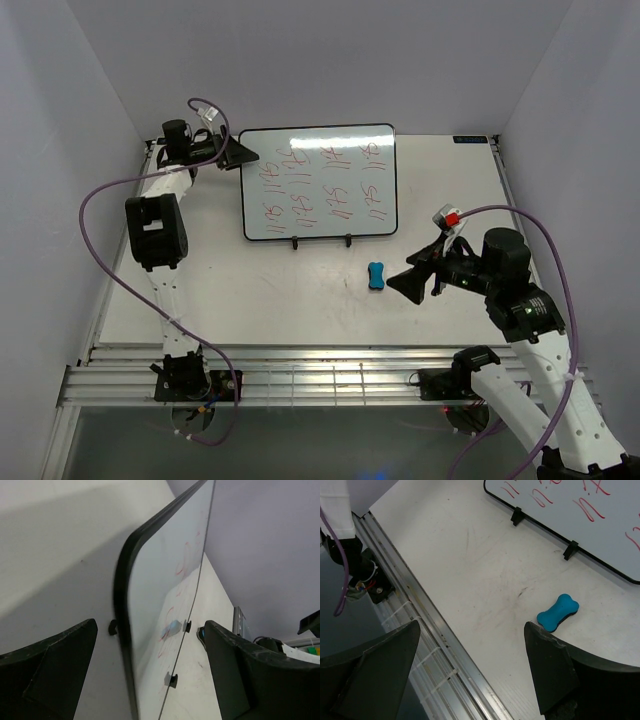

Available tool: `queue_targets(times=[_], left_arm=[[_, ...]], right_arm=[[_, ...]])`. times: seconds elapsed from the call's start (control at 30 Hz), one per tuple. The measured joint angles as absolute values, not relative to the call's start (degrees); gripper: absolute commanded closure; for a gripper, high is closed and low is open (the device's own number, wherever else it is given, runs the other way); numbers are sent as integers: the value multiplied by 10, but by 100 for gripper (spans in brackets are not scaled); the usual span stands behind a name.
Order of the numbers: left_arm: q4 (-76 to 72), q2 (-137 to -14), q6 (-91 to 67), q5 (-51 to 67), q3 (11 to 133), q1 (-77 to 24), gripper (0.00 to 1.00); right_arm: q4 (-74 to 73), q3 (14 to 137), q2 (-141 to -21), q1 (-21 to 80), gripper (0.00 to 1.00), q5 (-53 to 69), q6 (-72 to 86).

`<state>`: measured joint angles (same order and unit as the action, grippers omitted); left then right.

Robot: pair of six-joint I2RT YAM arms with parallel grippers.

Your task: Erase the whiteboard

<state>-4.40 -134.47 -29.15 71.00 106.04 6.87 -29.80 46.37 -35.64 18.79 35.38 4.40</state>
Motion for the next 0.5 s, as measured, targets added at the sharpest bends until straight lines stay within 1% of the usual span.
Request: queue_targets(times=[0.13,0.2,0.23,0.33,0.37,0.4,0.43,0.47,0.5], left_arm=[[-74,-1379,-326,738,1139,53,2],[-100,-1390,-348,748,1158,52,2],[-116,-1396,-363,756,1167,53,5],[-153,-1418,-398,766,1189,54,12],[-162,-1423,-407,769,1191,54,20],[-168,-1428,-417,772,1191,54,26],[-175,-1432,-425,775,1191,55,33],[-180,-1437,-434,776,1191,55,44],[-188,-1440,-442,778,1191,55,49]], right_arm=[[-295,464,-360,188,10,385,54],[-288,464,-360,188,10,404,59],[-286,464,-358,188,10,409,60],[-284,464,-353,188,4,420,62],[-284,464,-352,188,1,423,62],[-284,463,-350,188,0,425,64],[-283,463,-350,188,1,428,65],[-281,462,-349,188,6,430,68],[-277,459,-349,188,7,433,70]])
